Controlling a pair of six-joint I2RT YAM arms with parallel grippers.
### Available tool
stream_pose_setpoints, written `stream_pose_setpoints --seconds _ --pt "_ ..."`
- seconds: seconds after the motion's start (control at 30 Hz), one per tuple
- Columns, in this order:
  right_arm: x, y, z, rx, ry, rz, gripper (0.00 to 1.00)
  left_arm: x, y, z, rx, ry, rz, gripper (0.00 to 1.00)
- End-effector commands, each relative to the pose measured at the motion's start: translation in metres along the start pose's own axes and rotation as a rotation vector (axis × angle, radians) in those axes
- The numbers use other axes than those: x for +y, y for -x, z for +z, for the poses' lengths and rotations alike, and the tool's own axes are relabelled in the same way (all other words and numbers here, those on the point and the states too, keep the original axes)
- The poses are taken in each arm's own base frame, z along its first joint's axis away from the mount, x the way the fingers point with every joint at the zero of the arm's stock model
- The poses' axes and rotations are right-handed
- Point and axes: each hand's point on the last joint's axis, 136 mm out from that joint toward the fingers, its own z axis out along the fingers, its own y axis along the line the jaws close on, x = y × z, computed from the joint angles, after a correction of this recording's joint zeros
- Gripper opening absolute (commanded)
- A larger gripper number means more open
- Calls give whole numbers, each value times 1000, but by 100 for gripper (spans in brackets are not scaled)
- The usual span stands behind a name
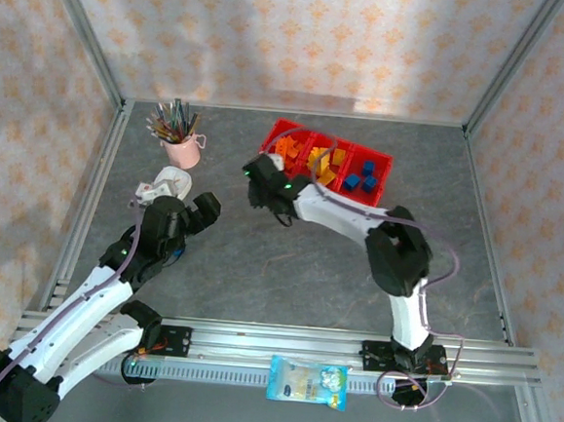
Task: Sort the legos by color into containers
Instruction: Place the lego in the container.
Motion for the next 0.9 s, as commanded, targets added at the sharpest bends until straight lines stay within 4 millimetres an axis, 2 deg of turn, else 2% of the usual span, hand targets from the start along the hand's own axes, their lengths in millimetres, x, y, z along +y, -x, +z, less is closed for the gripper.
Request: stream_pose_setpoints --seconds 0.0,0.27,0.43,0.53,0.67,0.87 --pt "-36 27 -26 -89 -51 87 32 -28 5 3 15 -107 3 99" --pt "-154 60 -58 -175 -247 240 32 -62 -23 24 119 -203 52 99" --pt "-218 74 -61 -207 -385 305 33 -89 -37 34 157 -265 72 99" --pt "-239 82 -55 -216 -411 322 33 -99 -43 41 175 -284 79 99" --pt "-259 90 -35 -212 -438 328 34 -109 -44 48 181 -300 85 99" --pt "-267 104 -3 -216 -425 313 36 -112 -41 52 173 -290 93 99"
